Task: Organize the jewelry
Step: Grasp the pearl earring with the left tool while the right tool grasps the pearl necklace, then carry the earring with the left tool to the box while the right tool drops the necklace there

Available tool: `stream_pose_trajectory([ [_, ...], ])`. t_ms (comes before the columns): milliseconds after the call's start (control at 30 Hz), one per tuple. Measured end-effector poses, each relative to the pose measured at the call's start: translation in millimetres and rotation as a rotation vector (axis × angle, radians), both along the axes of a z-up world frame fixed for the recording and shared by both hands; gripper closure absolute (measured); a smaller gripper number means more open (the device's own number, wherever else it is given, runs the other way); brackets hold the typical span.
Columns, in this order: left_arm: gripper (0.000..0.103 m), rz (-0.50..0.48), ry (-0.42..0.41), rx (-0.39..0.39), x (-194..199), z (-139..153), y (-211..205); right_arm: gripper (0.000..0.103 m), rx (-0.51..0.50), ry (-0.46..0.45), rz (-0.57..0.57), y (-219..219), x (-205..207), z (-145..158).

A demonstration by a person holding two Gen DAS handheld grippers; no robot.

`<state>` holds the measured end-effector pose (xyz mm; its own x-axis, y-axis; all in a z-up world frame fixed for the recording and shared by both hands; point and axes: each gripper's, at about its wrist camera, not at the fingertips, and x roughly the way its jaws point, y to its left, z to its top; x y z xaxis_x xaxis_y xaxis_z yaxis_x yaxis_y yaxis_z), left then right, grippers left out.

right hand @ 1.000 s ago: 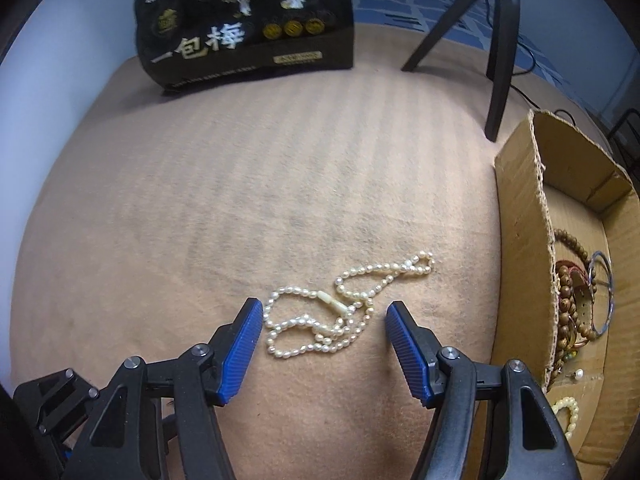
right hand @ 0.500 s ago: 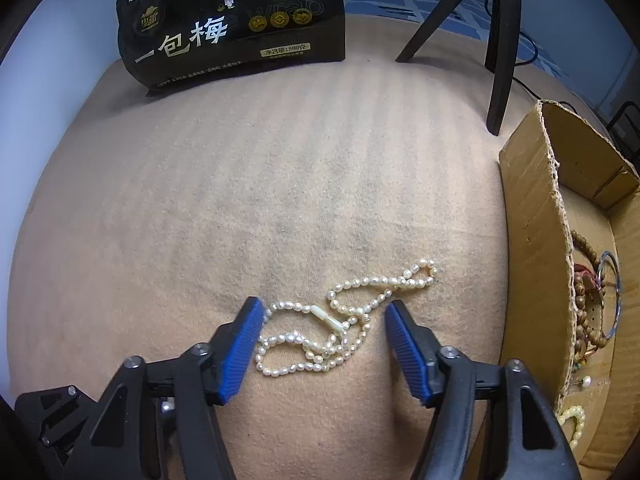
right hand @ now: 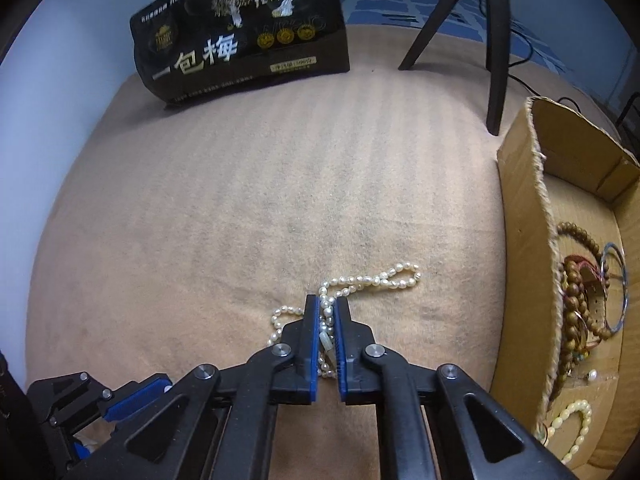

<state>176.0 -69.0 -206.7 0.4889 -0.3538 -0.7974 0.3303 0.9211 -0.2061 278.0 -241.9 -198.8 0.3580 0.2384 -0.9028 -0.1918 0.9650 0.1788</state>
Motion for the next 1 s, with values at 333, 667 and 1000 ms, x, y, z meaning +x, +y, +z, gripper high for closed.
stream_pose_trajectory([
  [333, 0.096, 0.014, -0.021, -0.004, -8.9, 19.0, 0.9, 0.099, 0.039, -0.057, 0.002, -8.6, -21.9, 27.8],
  [667, 0.096, 0.013, -0.061, -0.011, -22.9, 46.9, -1.8, 0.1, 0.035, -0.112, 0.018, -16.7, -46.6, 54.7],
  [1000, 0.096, 0.007, -0.1, -0.01, -36.1, 69.1, -4.9, 0.1, 0.035, -0.152, 0.039, -20.3, -65.4, 74.1],
])
